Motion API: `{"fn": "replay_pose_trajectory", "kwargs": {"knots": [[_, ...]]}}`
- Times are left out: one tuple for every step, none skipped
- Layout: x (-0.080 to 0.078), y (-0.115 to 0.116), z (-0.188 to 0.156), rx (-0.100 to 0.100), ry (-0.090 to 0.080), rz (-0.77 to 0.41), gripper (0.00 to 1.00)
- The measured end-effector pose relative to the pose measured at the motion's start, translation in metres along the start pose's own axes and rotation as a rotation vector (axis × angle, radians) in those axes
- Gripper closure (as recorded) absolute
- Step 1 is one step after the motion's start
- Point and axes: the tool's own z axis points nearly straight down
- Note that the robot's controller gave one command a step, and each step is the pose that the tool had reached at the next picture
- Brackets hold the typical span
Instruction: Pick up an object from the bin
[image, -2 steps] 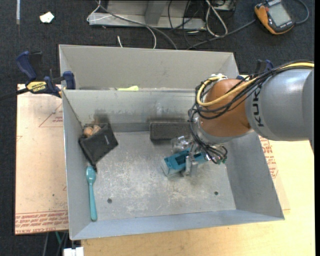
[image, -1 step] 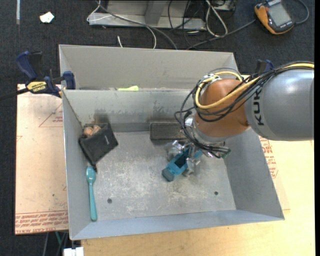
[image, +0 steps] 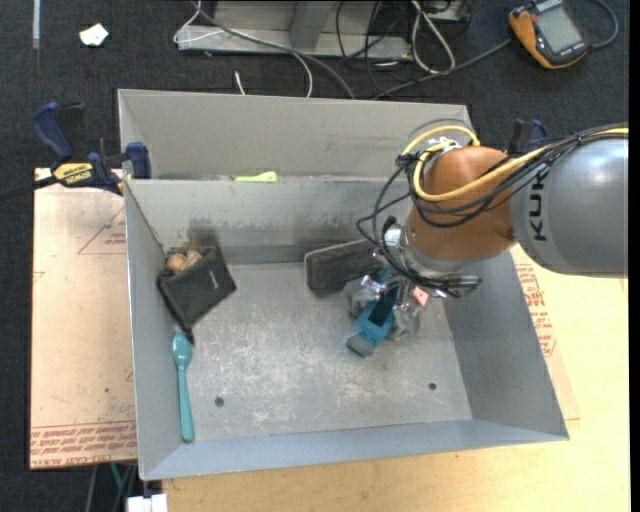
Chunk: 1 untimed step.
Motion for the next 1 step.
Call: {"fn": "replay_pose_trajectory", "kwargs": {"knots": [[-0.055, 0.0291, 0.0019, 0.003, 0.003, -0.558, 1.0]]}}
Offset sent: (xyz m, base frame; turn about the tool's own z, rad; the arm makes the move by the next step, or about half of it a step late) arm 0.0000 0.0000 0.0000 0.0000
